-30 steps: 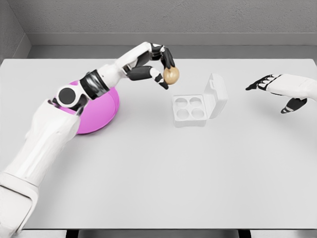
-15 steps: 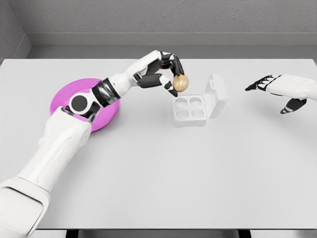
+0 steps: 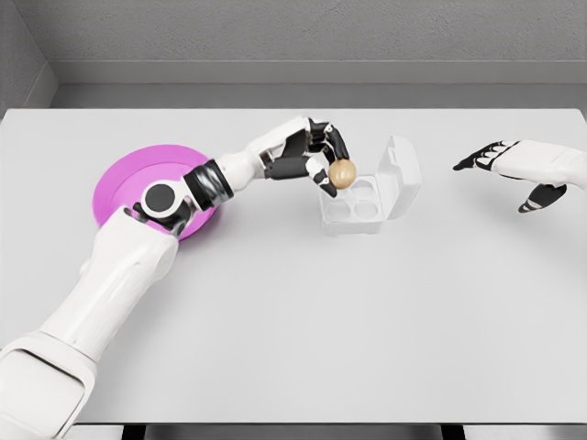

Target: Pack egg into the box and close the box lid

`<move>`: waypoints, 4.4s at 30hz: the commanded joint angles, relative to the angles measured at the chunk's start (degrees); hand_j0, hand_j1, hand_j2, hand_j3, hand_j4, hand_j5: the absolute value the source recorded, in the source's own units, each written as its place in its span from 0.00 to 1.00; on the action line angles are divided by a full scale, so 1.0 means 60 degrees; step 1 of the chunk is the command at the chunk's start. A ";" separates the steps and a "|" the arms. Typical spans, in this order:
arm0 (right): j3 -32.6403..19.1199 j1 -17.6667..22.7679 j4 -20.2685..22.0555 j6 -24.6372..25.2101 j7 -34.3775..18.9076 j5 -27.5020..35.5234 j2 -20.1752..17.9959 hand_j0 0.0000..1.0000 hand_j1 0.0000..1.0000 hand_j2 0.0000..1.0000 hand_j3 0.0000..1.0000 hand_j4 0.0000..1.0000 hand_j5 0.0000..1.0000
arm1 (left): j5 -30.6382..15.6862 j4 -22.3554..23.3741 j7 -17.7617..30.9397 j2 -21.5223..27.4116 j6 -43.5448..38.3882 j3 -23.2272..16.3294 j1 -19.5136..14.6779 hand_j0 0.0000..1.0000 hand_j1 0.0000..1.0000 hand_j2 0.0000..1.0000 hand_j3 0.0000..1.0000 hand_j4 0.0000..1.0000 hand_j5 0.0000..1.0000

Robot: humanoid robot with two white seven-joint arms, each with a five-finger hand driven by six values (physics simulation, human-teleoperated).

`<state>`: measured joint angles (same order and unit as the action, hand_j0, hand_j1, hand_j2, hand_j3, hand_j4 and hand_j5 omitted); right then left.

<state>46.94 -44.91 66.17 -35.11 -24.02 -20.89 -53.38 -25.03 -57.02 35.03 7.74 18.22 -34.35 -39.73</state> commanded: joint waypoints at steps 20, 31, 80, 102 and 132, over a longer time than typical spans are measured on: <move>0.0013 0.0000 0.0016 0.0018 0.0004 0.0039 -0.0010 1.00 1.00 1.00 1.00 1.00 1.00 | -0.0149 0.0099 -0.0005 0.0000 -0.2231 -0.0179 -0.0073 0.26 0.26 0.26 0.26 0.26 0.26; 0.0013 -0.0015 0.0002 0.0018 0.0004 0.0053 -0.0010 1.00 1.00 1.00 1.00 1.00 1.00 | -0.0398 -0.0253 -0.0005 -0.0015 -0.3945 -0.0208 -0.0190 0.27 0.27 0.27 0.27 0.27 0.27; 0.0013 -0.0015 0.0002 0.0018 0.0004 0.0053 -0.0010 1.00 1.00 1.00 1.00 1.00 1.00 | -0.0838 -0.0546 -0.0005 0.0454 -0.5967 -0.0794 -0.0820 0.30 0.30 0.30 0.30 0.30 0.30; 0.0013 -0.0029 0.0002 0.0018 0.0004 0.0053 -0.0010 1.00 1.00 1.00 1.00 1.00 1.00 | -0.0823 -0.0678 -0.0005 0.0600 -0.5967 -0.0809 -0.0776 0.65 0.65 0.65 0.65 0.65 0.65; 0.0379 -0.0029 0.1027 0.0018 0.0063 0.0039 -0.0010 1.00 1.00 1.00 1.00 1.00 1.00 | -0.1352 -0.7196 -0.0005 0.6548 -0.4928 -0.0135 -0.0264 1.00 1.00 1.00 1.00 1.00 1.00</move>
<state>48.77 -45.09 71.50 -35.10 -23.69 -20.88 -53.43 -35.35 -96.06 35.00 41.73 -14.21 -35.73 -40.61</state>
